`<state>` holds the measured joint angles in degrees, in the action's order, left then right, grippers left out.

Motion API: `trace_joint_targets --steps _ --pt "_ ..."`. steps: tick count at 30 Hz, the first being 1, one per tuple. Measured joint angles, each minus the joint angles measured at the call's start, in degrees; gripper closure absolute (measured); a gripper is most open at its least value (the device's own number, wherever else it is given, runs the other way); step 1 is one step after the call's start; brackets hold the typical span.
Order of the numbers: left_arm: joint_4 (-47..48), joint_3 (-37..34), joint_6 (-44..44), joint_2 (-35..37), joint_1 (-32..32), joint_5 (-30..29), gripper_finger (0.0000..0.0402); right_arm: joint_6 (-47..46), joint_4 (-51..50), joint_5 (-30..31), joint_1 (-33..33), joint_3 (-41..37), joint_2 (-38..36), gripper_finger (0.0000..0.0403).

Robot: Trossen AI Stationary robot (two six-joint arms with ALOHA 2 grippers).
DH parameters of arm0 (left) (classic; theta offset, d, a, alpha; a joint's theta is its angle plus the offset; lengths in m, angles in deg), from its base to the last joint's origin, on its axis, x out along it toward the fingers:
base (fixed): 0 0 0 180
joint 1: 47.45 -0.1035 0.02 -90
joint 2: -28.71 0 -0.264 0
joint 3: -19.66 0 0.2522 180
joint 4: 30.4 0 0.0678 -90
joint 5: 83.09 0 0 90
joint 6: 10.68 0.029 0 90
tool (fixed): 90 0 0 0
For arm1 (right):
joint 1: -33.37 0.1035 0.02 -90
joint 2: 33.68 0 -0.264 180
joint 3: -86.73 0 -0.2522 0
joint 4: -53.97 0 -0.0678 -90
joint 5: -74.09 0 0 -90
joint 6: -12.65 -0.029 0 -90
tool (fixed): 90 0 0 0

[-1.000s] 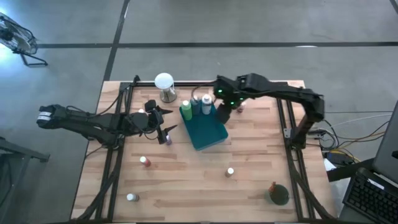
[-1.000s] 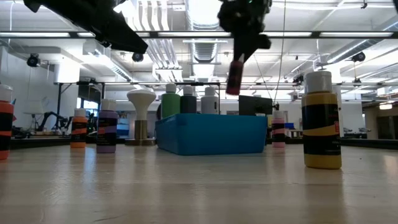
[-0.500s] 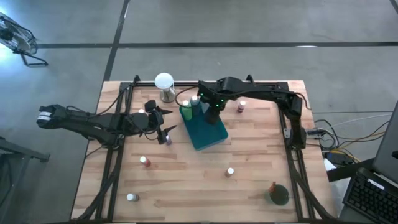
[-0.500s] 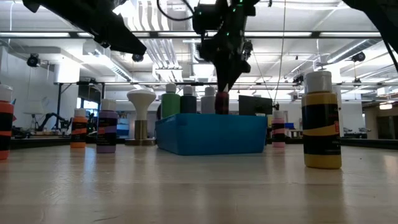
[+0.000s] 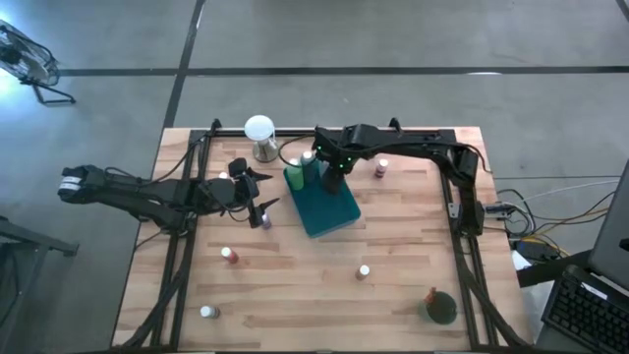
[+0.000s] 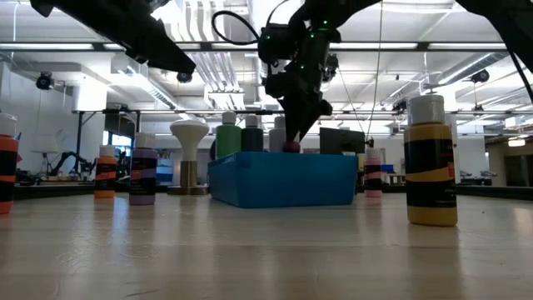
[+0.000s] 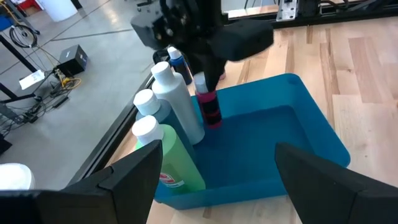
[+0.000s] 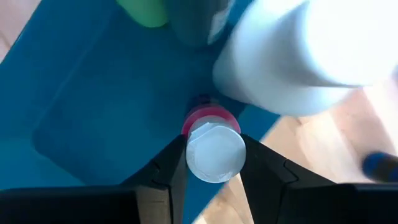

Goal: Pick & Place Paint Supplies
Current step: Put the pink paint bottle into the blue bin

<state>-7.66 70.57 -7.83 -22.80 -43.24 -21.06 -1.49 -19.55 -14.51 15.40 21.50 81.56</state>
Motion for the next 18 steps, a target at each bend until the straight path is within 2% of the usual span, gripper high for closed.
trace_joint_targets --steps 18 --pt "-0.40 0.00 -0.02 0.00 0.00 0.02 0.0087 0.02 0.28 -0.23 -0.51 -2.39 0.02 0.0289"
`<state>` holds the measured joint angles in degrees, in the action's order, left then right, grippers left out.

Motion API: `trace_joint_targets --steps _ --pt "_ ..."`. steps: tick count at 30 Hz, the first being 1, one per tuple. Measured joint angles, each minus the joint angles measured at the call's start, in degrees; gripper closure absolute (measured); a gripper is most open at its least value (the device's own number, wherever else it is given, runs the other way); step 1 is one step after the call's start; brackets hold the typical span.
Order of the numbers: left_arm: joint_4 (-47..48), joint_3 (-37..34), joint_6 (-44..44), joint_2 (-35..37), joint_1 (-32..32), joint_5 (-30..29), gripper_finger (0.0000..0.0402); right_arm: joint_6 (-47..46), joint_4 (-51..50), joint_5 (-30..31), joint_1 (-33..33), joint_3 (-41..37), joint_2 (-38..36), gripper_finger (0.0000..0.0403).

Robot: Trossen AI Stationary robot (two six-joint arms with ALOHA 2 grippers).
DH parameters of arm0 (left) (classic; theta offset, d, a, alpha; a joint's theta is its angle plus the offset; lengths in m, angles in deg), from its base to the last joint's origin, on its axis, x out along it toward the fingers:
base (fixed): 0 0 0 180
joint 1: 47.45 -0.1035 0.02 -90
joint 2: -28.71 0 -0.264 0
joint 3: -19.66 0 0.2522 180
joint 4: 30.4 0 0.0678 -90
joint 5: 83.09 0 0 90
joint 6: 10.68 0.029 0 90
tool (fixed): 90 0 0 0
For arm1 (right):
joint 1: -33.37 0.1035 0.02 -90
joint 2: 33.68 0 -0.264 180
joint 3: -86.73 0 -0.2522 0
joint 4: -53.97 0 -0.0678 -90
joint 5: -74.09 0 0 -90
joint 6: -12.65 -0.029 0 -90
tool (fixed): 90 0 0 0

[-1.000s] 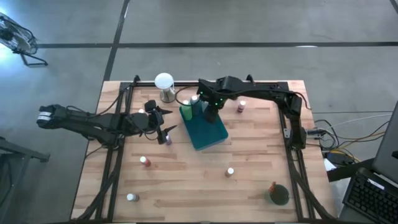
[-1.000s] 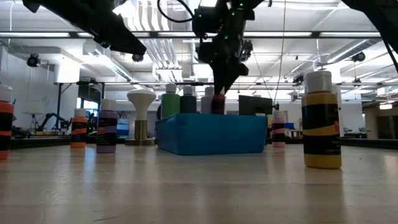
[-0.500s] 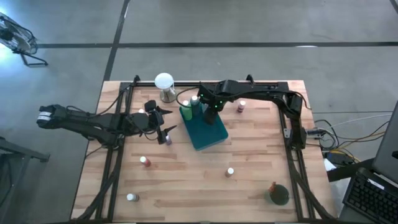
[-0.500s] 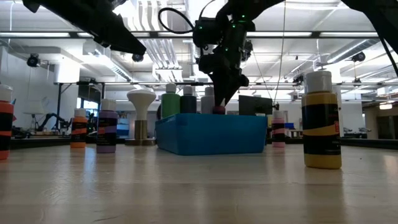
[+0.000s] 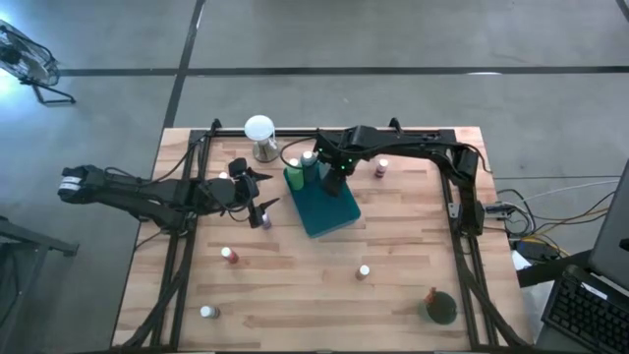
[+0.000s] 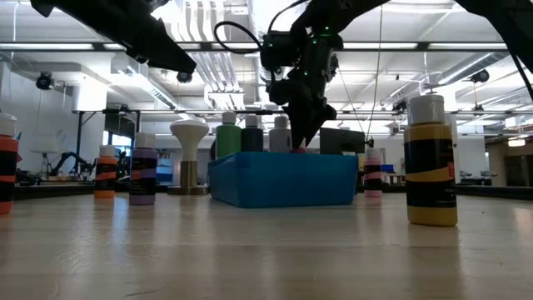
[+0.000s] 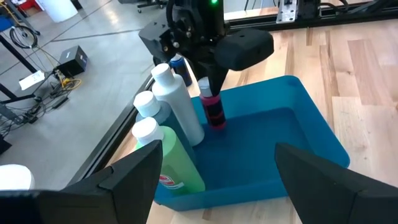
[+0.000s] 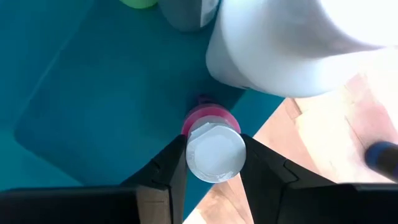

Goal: Pick & Place Paint Supplies
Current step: Put the pink paint bottle into the blue bin

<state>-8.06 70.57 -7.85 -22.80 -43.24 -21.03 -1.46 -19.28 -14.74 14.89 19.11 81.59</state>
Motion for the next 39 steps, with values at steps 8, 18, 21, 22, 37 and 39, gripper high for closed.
trace_joint_targets --steps 8,18,21,22,37,39 --pt "-0.02 0.00 -0.02 0.00 0.00 -0.01 0.0087 -0.15 1.57 0.02 -0.35 -1.71 0.00 0.0289" --pt "-0.02 0.00 -0.02 0.00 0.00 0.00 0.0087 0.02 3.31 0.00 -0.98 -1.80 0.03 0.0289" --pt "-0.02 0.00 -0.02 0.00 0.00 0.00 0.0087 0.19 3.26 -0.04 -1.05 -1.80 0.69 0.0289" --pt "-0.03 0.00 -0.02 0.00 -0.01 0.00 0.0087 0.20 3.24 -0.13 -1.05 -1.80 0.93 0.0289" --pt "-0.02 0.00 -0.02 0.00 -0.02 0.00 0.0087 1.10 3.06 -0.19 -1.06 -1.71 1.64 0.0264" --pt "-0.02 0.00 -0.02 0.00 -0.01 0.00 0.0087 1.27 3.01 -0.17 -1.07 -1.57 1.73 0.0256"
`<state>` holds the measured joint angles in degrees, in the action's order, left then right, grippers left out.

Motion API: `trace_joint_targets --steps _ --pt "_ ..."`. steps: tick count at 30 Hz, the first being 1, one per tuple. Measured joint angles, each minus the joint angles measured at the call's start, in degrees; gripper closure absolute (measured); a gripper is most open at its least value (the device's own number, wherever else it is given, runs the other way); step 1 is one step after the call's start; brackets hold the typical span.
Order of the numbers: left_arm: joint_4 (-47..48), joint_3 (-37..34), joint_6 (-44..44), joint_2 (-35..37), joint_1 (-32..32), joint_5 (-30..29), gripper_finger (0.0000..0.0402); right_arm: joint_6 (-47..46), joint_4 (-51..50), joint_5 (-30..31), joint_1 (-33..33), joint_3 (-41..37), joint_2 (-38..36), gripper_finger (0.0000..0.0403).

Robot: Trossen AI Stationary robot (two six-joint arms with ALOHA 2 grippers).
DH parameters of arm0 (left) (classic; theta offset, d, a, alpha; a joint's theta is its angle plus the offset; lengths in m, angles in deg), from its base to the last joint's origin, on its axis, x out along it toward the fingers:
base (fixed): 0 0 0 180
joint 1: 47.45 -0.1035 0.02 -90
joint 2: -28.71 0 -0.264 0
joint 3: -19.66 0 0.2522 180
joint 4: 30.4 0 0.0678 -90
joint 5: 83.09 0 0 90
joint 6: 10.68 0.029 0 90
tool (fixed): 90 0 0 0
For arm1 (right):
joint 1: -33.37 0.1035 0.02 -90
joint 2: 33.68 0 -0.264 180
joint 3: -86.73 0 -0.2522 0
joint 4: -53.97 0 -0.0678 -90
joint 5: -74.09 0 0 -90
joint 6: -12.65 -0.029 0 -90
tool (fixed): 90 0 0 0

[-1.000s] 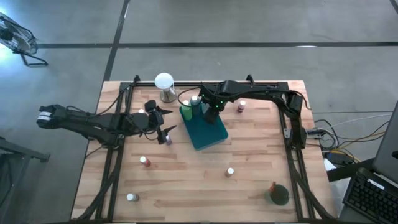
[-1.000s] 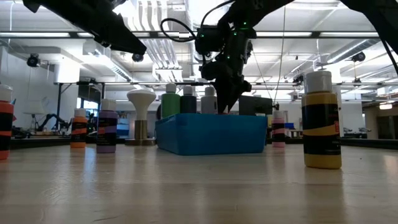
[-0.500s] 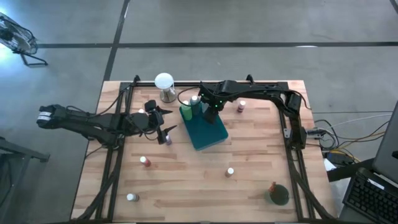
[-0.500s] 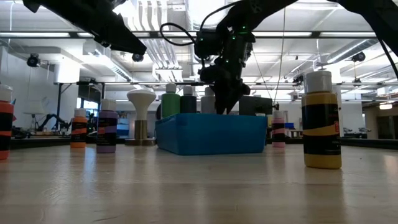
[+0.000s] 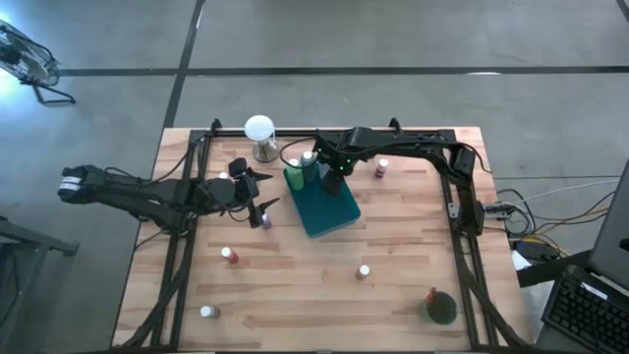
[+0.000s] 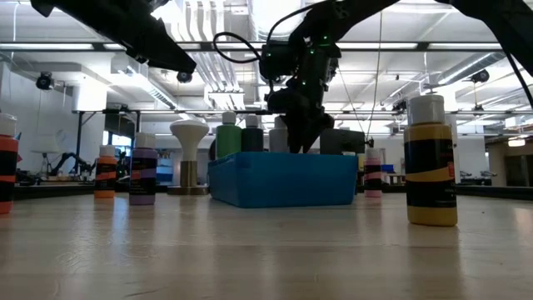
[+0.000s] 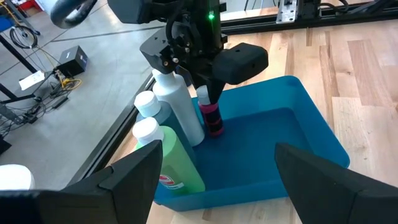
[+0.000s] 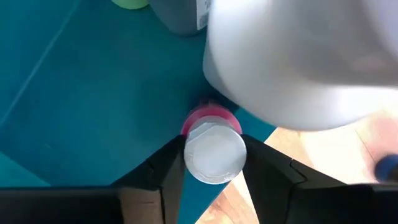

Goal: Pick & Place Paint Supplies
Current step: Put the pink paint bottle into the blue bin, then put the blue paint bottle into the blue bin

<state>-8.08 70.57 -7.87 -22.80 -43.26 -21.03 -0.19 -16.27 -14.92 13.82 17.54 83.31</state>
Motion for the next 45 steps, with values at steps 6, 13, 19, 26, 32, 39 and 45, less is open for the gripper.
trace_joint_targets --steps 6,13,19,26,32,39,45 --pt "0.01 0.00 0.00 0.00 0.00 0.00 0.0087 0.02 -0.57 0.04 -0.02 1.75 0.13 0.0242" --pt "0.06 0.00 0.09 0.00 -0.01 0.00 0.0087 0.05 -4.49 0.07 0.07 4.04 0.13 0.0222" --pt "0.82 0.02 0.11 0.00 -0.01 0.00 0.0087 1.63 -12.65 1.29 0.07 6.04 -1.50 0.0202" --pt "1.55 0.02 0.13 0.00 0.01 0.05 0.0087 0.89 -15.74 6.15 -0.31 4.39 -11.36 0.0191" --pt "0.48 0.02 0.18 0.02 0.01 3.06 0.0087 -1.95 -16.25 6.88 -5.19 3.40 -17.51 0.0199" --pt "-0.42 0.07 0.20 0.07 0.01 6.09 0.0087 -0.28 -16.26 3.27 -13.16 3.21 -14.63 0.0215" --pt "-0.40 0.07 0.15 0.07 0.01 6.08 0.0087 1.13 -17.15 3.71 -16.27 2.35 -12.05 0.0201"
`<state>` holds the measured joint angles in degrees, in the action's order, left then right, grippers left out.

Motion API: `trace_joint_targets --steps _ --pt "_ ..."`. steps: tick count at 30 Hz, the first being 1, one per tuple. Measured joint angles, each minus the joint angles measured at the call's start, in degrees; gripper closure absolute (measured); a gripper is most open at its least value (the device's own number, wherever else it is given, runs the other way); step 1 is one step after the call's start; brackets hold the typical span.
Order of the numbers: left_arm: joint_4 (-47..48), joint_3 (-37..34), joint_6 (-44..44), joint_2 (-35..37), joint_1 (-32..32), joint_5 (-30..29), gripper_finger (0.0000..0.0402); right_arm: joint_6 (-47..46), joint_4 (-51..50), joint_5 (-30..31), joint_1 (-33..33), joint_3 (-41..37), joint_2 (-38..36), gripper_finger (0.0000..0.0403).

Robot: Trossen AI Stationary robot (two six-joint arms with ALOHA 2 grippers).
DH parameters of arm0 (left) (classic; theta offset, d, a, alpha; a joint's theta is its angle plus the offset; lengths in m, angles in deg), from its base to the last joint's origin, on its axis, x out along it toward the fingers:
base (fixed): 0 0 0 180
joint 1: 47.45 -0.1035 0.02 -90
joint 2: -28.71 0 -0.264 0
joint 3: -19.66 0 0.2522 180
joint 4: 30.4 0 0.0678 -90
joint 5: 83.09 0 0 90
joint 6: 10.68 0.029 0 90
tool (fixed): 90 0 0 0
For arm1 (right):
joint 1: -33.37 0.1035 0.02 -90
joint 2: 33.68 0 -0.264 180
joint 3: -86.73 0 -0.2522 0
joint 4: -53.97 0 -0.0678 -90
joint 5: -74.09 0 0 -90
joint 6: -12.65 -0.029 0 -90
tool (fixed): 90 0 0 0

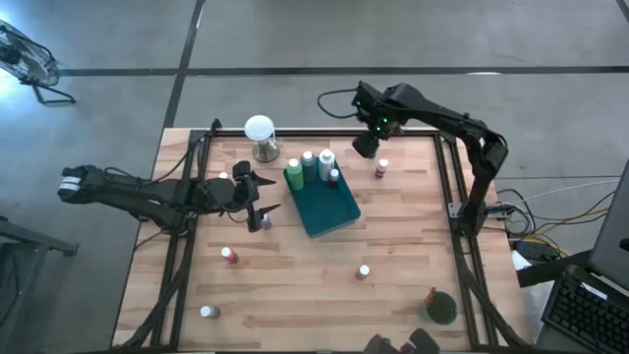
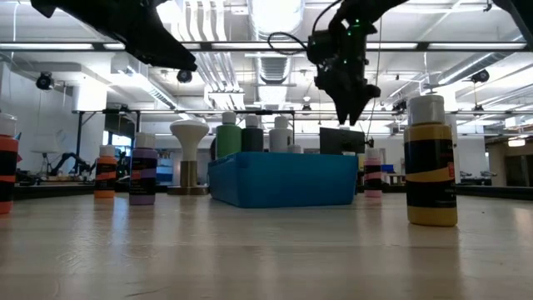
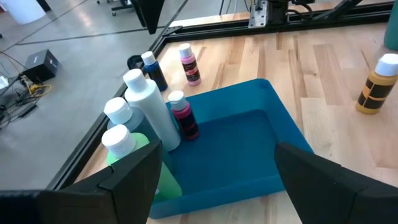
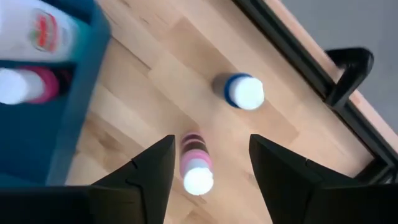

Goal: Pick & Place Paint Supplies
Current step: Put the blue paint bottle into the blue bin

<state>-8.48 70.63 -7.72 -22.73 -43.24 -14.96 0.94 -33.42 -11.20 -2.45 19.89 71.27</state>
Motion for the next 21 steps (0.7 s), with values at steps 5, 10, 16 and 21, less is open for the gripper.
trace_joint_targets --steps 5,10,16,21 --pt "0.03 0.00 0.00 0.00 0.00 0.00 0.0087 0.18 0.50 0.43 -0.48 -3.08 -0.57 0.0175" --pt "0.00 0.00 0.00 0.00 0.00 0.00 0.0087 -0.89 5.56 0.75 -1.52 -4.40 0.38 0.0156" --pt "0.06 0.00 0.00 0.00 0.00 0.00 0.0087 -1.66 7.00 0.81 -3.00 -5.02 2.71 0.0157" --pt "0.05 0.00 0.00 0.00 0.00 0.00 0.0087 -2.89 7.62 0.84 -4.65 -5.65 3.90 0.0172"
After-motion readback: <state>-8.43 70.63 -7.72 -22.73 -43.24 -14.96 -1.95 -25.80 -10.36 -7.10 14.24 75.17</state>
